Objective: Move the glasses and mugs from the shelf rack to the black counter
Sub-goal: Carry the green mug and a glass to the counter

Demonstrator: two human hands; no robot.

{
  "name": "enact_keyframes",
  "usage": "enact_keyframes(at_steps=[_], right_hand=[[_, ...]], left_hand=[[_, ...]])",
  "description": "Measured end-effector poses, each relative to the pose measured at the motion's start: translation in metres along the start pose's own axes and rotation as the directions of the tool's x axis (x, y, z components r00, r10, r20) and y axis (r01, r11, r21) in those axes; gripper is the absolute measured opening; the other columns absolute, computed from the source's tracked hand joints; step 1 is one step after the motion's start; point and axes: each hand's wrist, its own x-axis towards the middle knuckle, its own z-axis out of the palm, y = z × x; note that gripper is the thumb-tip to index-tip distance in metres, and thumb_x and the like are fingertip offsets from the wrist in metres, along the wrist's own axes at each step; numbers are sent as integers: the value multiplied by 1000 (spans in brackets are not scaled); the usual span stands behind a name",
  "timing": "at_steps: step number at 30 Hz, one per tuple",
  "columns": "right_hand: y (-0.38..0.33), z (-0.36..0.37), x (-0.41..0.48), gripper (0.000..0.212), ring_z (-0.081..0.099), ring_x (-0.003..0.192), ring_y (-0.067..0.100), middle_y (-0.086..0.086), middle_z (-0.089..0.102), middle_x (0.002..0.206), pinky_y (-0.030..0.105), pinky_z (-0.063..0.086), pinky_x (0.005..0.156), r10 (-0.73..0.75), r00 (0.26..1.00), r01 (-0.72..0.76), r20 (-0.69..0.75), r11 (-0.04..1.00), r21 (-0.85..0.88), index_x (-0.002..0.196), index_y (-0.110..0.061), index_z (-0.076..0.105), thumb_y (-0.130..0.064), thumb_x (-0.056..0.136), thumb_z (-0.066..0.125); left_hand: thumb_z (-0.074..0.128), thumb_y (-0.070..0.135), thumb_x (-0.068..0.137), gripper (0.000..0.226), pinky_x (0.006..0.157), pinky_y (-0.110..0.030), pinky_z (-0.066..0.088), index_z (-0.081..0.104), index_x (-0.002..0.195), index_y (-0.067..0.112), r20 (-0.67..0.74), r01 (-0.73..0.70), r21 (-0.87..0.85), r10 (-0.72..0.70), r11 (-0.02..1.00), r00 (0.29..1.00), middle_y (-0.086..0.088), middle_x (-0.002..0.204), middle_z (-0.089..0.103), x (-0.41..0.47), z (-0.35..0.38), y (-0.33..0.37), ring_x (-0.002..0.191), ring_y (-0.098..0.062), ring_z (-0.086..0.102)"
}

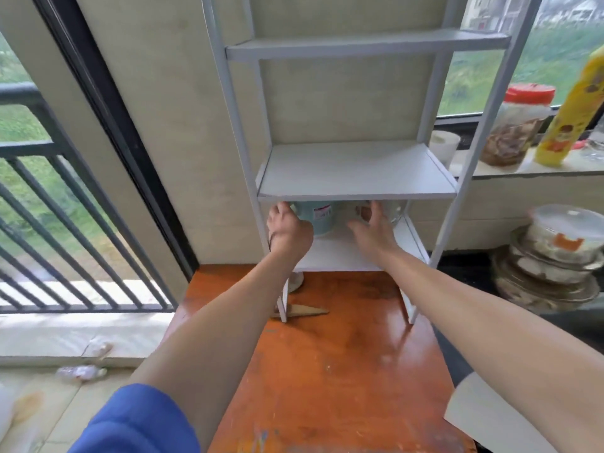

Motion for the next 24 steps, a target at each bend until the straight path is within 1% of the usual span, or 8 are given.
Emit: enact_keyframes(at_steps=[2, 4, 7, 12, 14, 17, 21, 24], right_hand=[[3, -3, 3, 52, 45, 114, 13, -8, 46, 126, 27, 38, 88, 6, 1000, -6, 11, 1000, 5, 139, -23, 39, -17, 91, 56], [3, -7, 3, 41, 50, 106, 18, -2, 51, 119, 29, 43, 81, 41, 999, -41, 9, 999, 0, 131, -22, 45, -20, 91, 56], [-1, -11, -6, 25, 53, 83, 24, 13, 56, 97, 38, 44, 70, 130, 992, -130, 9, 991, 24, 111, -19, 52, -28, 88, 58], [-18, -23, -40, 39, 60, 100, 22, 6, 64, 107, 47, 52, 89, 162, 987, -163, 15, 985, 50, 115, -18, 57, -50, 94, 50], [-27, -28, -56, 43, 62, 88, 24, 8, 64, 90, 49, 53, 86, 186, 983, -186, 15, 980, 71, 100, -13, 61, -53, 96, 44], [-40, -32, -79, 46, 57, 76, 23, 9, 59, 77, 44, 52, 79, 255, 967, -255, 21, 958, 129, 91, -3, 62, -43, 101, 41], [-54, -41, -113, 42, 52, 72, 21, 12, 57, 74, 38, 46, 74, 293, 954, -300, 67, 941, 154, 74, -7, 58, -31, 102, 41], [-57, -49, -141, 44, 51, 65, 20, 12, 56, 69, 36, 45, 71, 334, 941, -338, 54, 924, 178, 66, -8, 56, -28, 102, 41]], left_hand=[[45, -2, 86, 49, 105, -43, 43, 41, 134, 10, 10, 50, -72, -50, 996, 999, -10, 135, 43, 11, -1, 0, 120, -29, 46], [44, 2, 90, 33, 98, -41, 50, 48, 121, 10, -2, 64, -93, -64, 994, 998, -11, 124, 52, 14, -3, 1, 108, -29, 53], [45, 12, 94, 7, 70, -33, 53, 50, 99, 14, 37, 85, -130, -81, 988, 996, -10, 101, 59, 10, -5, 1, 83, -24, 56], [55, 24, 92, 16, 45, -20, 33, 58, 80, 13, 196, 148, -148, -118, 978, 974, -6, 73, 57, -7, -18, 2, 52, -14, 40], [56, 21, 90, 17, 46, -19, 34, 59, 74, 14, 209, 150, -177, -112, 973, 971, -3, 68, 58, -19, -23, 0, 52, -12, 42], [59, 21, 91, 15, 49, -20, 41, 60, 77, 14, 217, 177, -232, -127, 957, 968, -1, 70, 61, -41, -33, -3, 60, -13, 51], [61, 18, 91, 10, 74, -34, 53, 59, 82, 12, 276, 242, -271, -166, 932, 947, -5, 77, 62, -76, -48, -6, 74, -18, 58], [59, 13, 93, 11, 81, -40, 59, 56, 83, 10, 329, 298, -327, -188, 897, 925, -8, 86, 61, -95, -61, -5, 83, -22, 64]])
